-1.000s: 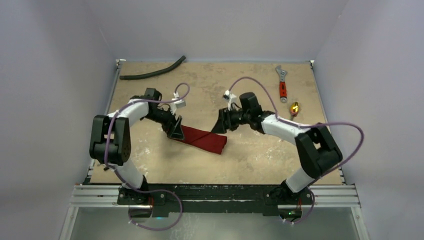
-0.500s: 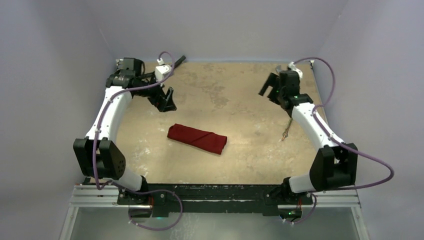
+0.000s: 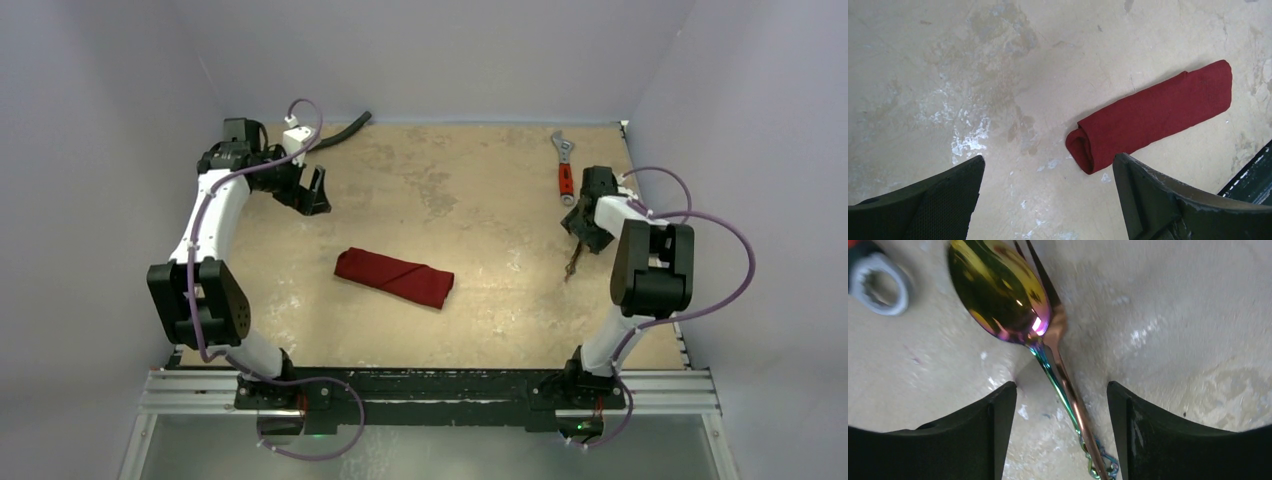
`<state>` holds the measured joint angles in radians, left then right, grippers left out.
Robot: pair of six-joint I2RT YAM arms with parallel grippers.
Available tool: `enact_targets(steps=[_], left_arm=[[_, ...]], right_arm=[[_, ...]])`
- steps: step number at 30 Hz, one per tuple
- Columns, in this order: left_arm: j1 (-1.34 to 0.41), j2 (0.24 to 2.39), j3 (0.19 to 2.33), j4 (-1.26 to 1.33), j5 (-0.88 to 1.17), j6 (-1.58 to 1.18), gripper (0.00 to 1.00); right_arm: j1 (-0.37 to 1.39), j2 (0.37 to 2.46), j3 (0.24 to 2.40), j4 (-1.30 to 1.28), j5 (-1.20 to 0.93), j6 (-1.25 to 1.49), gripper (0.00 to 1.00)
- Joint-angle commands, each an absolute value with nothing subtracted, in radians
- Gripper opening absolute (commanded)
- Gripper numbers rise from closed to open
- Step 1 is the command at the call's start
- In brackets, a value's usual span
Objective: Fold the napkin into a case and place the utensils inside
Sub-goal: Pick up the utensils from the corner of the board, then move the utensils to the center of the board.
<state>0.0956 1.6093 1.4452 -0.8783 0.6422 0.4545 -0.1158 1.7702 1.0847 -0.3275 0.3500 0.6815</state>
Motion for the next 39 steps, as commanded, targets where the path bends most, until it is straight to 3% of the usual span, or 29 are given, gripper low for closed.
enact_targets(steps=[1,4,7,9,12,21,29,30,34,36,39], left_arm=[[0.092,1.524,1.456,-0.826,0.627,0.424,0.99],[0.092,1.52,1.465,-0.846,0.624,0.433,0.99],[0.093,1.505,1.454,-0.838,0.612,0.426,0.99],[0.093,1.492,1.45,-0.83,0.605,0.424,0.99],[0.093,1.481,1.46,-0.835,0.595,0.425,0.99],[0.092,1.474,1.525,-0.884,0.567,0.429,0.99],[0.093,1.467,1.575,-0.923,0.559,0.427,0.98],[0.093,1.467,1.575,-0.923,0.561,0.426,0.99],[0.094,1.463,1.578,-0.92,0.579,0.416,0.99],[0.092,1.461,1.577,-0.913,0.588,0.41,0.99],[0.092,1.465,1.574,-0.904,0.603,0.405,0.99]], right_arm=[[-0.133,1.833,1.135,-0.342,0.381,0.689,0.66],[-0.145,1.871,1.14,-0.327,0.366,0.677,0.49],[-0.147,1.88,1.132,-0.313,0.321,0.682,0.12],[-0.143,1.872,1.116,-0.281,0.301,0.684,0.0],[-0.107,1.835,1.054,-0.253,0.207,0.729,0.0],[0.302,1.68,0.911,-0.206,0.175,1.102,0.0],[0.37,1.735,0.989,-0.243,0.219,1.193,0.0],[0.37,1.742,1.002,-0.252,0.222,1.191,0.04],[0.371,1.753,1.052,-0.287,0.218,1.149,0.47],[0.372,1.741,1.091,-0.335,0.249,1.123,0.58],[0.369,1.71,1.139,-0.4,0.284,1.073,0.64]])
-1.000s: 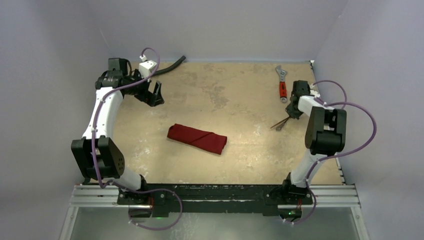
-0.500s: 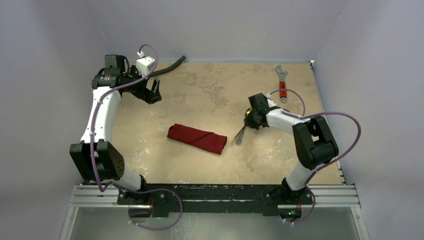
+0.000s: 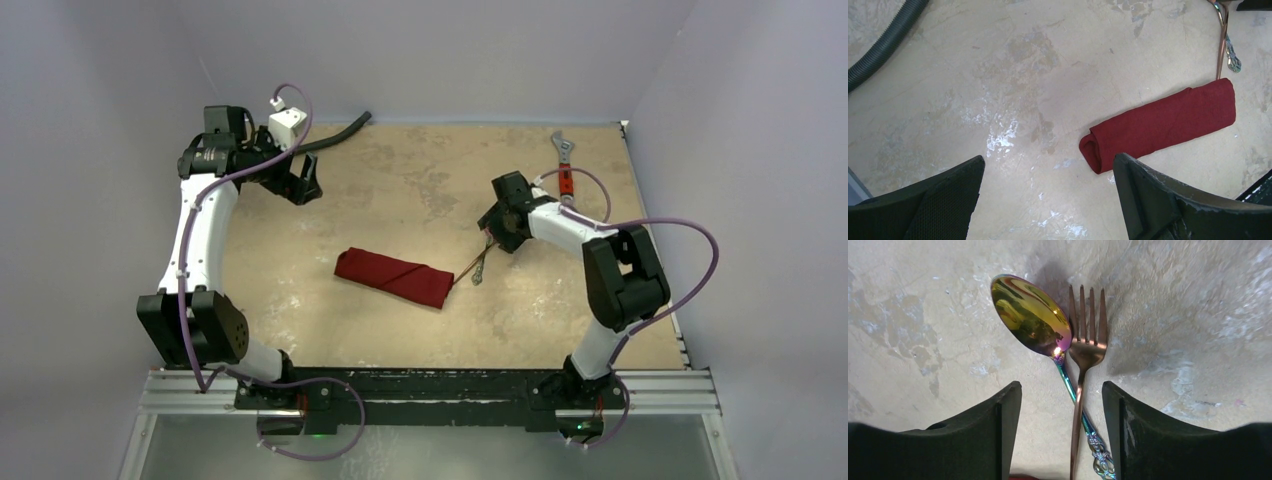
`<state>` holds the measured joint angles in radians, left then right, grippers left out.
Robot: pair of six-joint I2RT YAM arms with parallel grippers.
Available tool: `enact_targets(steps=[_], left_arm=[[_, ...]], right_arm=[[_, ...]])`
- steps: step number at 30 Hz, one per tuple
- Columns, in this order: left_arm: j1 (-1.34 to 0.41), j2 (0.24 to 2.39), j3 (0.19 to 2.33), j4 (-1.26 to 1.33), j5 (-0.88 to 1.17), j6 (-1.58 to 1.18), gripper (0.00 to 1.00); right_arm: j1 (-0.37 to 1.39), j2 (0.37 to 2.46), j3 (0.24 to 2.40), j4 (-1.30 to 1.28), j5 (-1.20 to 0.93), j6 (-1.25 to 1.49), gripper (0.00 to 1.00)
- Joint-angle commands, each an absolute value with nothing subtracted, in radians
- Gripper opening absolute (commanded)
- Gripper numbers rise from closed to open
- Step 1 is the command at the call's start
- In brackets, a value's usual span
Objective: Fold the napkin into a case and place the utensils inside
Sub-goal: Move the utensils to the center of the board, then pick up the spoon from the center of the board.
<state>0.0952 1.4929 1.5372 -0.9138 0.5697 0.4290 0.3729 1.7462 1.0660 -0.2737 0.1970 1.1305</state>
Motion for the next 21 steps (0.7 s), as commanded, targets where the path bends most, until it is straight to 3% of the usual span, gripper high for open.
enact_targets(steps=[1,4,9,12,21], left_arm=[[0.092,1.467,1.574,-0.906,0.608,0.404,0.99],[0.093,1.473,1.574,-0.908,0.614,0.406,0.99],[0.092,1.468,1.559,-0.907,0.618,0.407,0.99],[0.092,1.469,1.555,-0.905,0.62,0.408,0.99],[0.092,1.486,1.552,-0.898,0.636,0.393,0.99]], right_arm=[[0.365,1.702,1.16,-0.417,0.311,1.056,0.65],[0.339,1.684,1.176,-0.419,0.362,0.987,0.63],[0.233,1.72,1.147,-0.266,0.227,0.771,0.58],[0.226,1.773,1.2,-0.278,0.249,0.663,0.57],[0.224,1.811,1.272,-0.2,0.093,0.543,0.6]])
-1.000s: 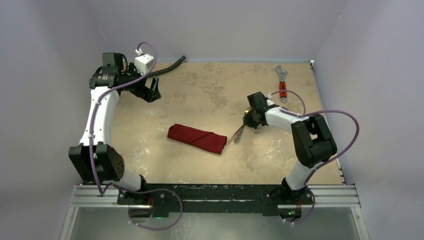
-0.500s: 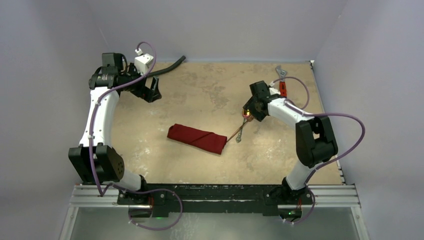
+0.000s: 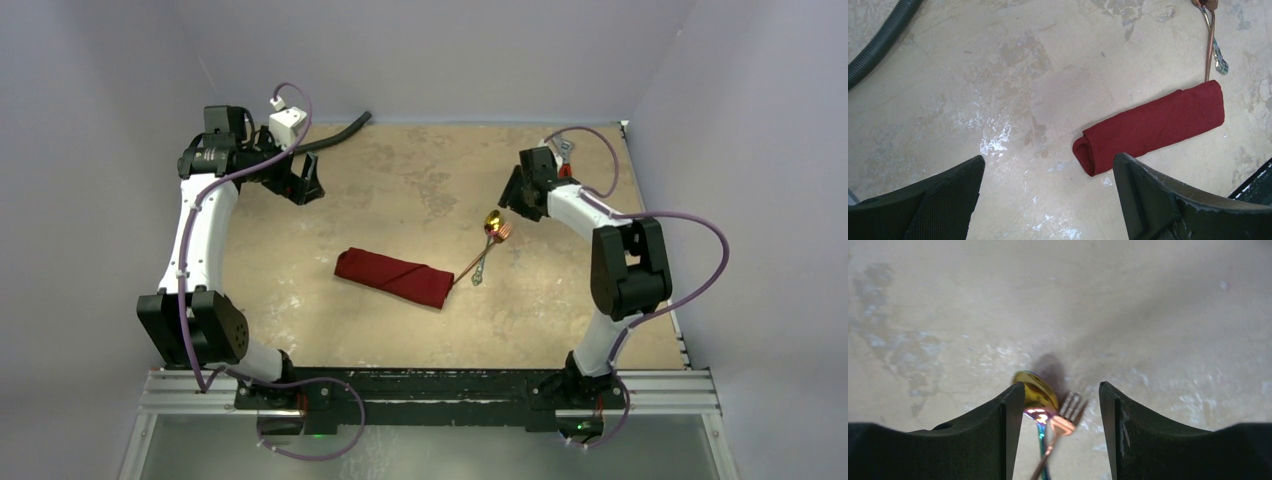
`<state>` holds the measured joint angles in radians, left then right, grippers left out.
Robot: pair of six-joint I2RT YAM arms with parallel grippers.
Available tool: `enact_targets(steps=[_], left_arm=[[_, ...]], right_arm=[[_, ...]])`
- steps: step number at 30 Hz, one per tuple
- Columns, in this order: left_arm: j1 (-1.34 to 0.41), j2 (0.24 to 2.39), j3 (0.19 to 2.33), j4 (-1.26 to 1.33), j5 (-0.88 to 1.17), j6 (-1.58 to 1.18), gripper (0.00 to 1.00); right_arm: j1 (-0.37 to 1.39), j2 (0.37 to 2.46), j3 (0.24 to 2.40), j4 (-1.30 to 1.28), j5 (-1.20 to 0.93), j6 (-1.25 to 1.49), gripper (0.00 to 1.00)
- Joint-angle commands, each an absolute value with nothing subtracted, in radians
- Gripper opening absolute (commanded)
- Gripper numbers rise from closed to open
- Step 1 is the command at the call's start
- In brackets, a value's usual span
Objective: Fold the napkin into a case and place the utensils inside
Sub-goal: Pick up the spoon from the center of the board.
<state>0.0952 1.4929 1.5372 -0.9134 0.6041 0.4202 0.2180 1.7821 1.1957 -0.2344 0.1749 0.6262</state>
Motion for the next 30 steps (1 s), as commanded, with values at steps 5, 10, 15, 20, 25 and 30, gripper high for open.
enact_targets(steps=[5,10,15,20,25,30], left_arm=[[0.092,1.492,1.545,-0.894,0.628,0.394,0.99],[0.093,1.498,1.541,-0.89,0.631,0.388,0.99],[0.092,1.497,1.547,-0.89,0.626,0.384,0.98],[0.092,1.5,1.546,-0.89,0.623,0.385,0.99],[0.092,1.506,1.549,-0.887,0.624,0.375,0.99],[0.092,1.499,1.552,-0.893,0.626,0.372,0.99]], right_arm=[[0.224,1.795,1.212,-0.124,0.05,0.529,0.62],[0.224,1.852,1.272,-0.118,-0.029,0.454,0.6],[0.223,1.914,1.316,-0.147,-0.047,0.402,0.55],[0.215,1.922,1.294,-0.147,-0.081,0.396,0.46],[0.207,1.895,1.233,-0.131,-0.046,0.417,0.35],[0.194,1.862,1.191,-0.131,0.042,0.452,0.24]])
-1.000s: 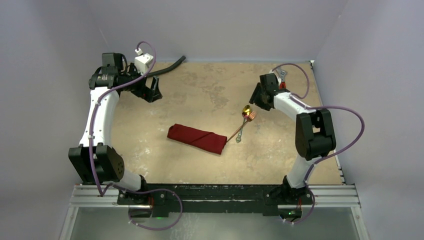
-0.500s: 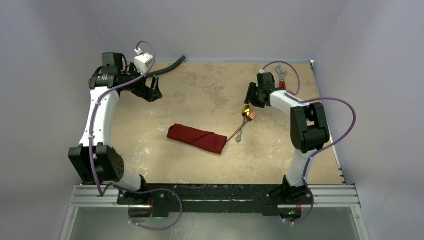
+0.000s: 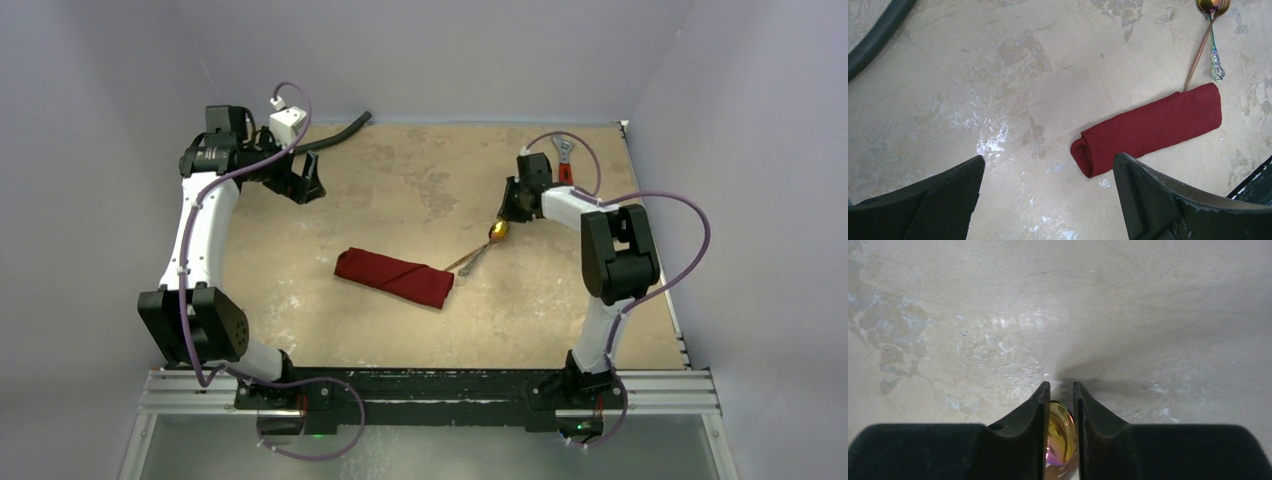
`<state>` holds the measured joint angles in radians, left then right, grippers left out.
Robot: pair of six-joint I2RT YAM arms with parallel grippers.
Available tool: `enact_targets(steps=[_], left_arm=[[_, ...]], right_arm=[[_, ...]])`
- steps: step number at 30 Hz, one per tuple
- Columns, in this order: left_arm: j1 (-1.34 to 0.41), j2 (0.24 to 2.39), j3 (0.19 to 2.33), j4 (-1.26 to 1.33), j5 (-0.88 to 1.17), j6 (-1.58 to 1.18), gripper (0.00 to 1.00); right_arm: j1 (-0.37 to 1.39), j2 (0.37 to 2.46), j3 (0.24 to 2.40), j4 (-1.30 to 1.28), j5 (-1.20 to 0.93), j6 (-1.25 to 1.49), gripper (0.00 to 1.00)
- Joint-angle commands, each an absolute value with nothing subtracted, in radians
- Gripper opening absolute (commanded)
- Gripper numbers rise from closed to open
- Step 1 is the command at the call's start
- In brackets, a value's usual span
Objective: Fold the napkin into a case and place the utensils inside
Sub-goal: Pick up the spoon from the center of the board.
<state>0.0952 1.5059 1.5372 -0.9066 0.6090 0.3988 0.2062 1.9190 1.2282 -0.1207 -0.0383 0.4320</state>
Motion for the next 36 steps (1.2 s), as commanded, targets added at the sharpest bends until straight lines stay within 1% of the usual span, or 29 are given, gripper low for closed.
enact_targets(steps=[1,3,4,5,9,11,13,15,17,20,24,31,34,36], left_arm=[[0.093,1.497,1.551,-0.894,0.626,0.372,0.99],[0.092,1.494,1.549,-0.894,0.629,0.37,0.99],[0.092,1.494,1.549,-0.894,0.633,0.369,0.99],[0.092,1.495,1.549,-0.894,0.636,0.367,0.99],[0.092,1.497,1.552,-0.891,0.645,0.359,0.99],[0.092,1.494,1.552,-0.893,0.649,0.356,0.99],[0.092,1.494,1.55,-0.894,0.65,0.357,0.99],[0.092,1.492,1.549,-0.894,0.648,0.361,0.99],[0.092,1.493,1.549,-0.894,0.645,0.363,0.99],[0.092,1.494,1.552,-0.894,0.643,0.363,0.99],[0.092,1.493,1.557,-0.896,0.641,0.363,0.99],[0.092,1.497,1.557,-0.893,0.631,0.357,0.99],[0.091,1.5,1.558,-0.896,0.629,0.355,0.99],[0.092,1.504,1.559,-0.9,0.63,0.36,0.99]], right_arm=[[0.19,1.849,1.177,-0.127,0.067,0.461,0.23],[0.18,1.825,1.157,-0.133,0.111,0.48,0.24],[0.176,1.813,1.148,-0.139,0.136,0.488,0.28],[0.175,1.798,1.14,-0.145,0.155,0.499,0.3],[0.173,1.701,1.071,-0.133,0.213,0.53,0.31],[0.173,1.665,1.045,-0.135,0.222,0.548,0.36],[0.173,1.637,1.017,-0.128,0.2,0.561,0.45],[0.173,1.609,0.983,-0.086,0.193,0.552,0.51],[0.173,1.592,0.939,-0.031,0.116,0.551,0.56],[0.173,1.609,0.922,-0.004,-0.009,0.51,0.57],[0.173,1.675,0.942,-0.004,-0.1,0.459,0.54],[0.173,1.728,0.948,0.026,-0.122,0.46,0.36],[0.172,1.738,0.949,0.044,-0.112,0.462,0.26],[0.172,1.739,0.954,0.061,-0.109,0.462,0.14]])
